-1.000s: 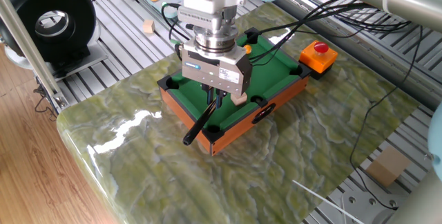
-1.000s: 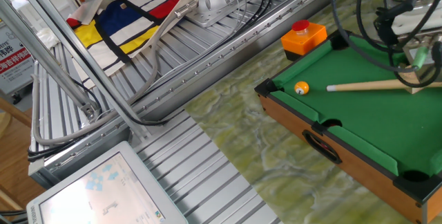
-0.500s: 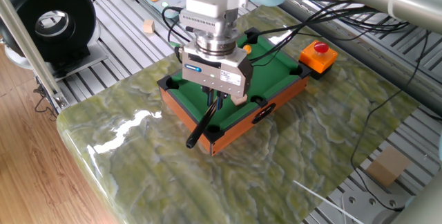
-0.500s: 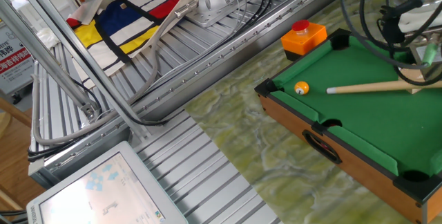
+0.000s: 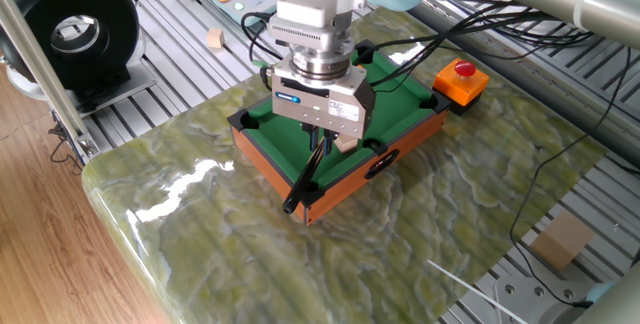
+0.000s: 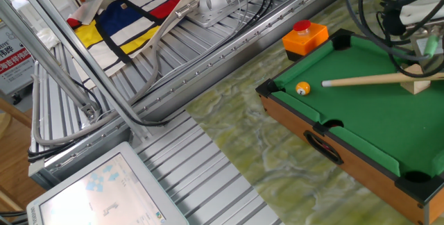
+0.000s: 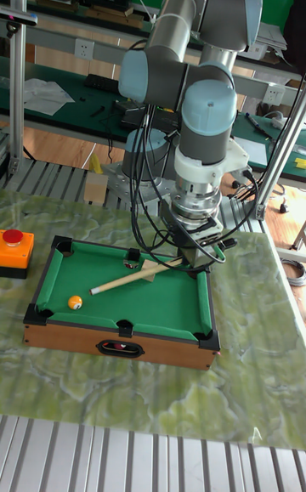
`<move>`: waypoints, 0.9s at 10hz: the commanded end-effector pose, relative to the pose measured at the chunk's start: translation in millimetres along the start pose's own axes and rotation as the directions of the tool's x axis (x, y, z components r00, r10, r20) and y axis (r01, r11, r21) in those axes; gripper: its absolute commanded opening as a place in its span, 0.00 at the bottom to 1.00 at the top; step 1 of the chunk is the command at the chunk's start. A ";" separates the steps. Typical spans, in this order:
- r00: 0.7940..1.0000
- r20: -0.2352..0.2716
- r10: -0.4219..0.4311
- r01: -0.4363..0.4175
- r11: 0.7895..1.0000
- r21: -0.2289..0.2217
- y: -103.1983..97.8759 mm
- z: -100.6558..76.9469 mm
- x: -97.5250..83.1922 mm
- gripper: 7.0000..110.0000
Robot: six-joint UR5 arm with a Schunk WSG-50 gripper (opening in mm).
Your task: Hit the pool ball
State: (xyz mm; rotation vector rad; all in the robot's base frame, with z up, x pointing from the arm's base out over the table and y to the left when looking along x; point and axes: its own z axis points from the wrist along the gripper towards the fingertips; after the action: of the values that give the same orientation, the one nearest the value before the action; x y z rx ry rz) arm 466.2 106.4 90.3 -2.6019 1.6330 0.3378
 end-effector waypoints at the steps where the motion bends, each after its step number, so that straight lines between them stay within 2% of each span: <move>1: 1.000 0.017 -0.015 0.014 1.000 0.021 -6.7 -3.8 -5.3 0.00; 2: 1.000 0.015 -0.022 0.022 1.000 0.022 -7.3 -4.1 -4.2 0.00; 4: 0.999 -0.022 -0.042 0.042 0.999 0.007 -4.3 -4.7 8.5 0.00; 9: 0.998 -0.011 -0.061 0.061 0.998 0.013 -6.0 -1.2 7.0 0.00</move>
State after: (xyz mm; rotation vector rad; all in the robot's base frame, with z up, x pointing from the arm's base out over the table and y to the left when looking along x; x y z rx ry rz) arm 473.6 100.4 88.4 -2.6483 1.5646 0.3019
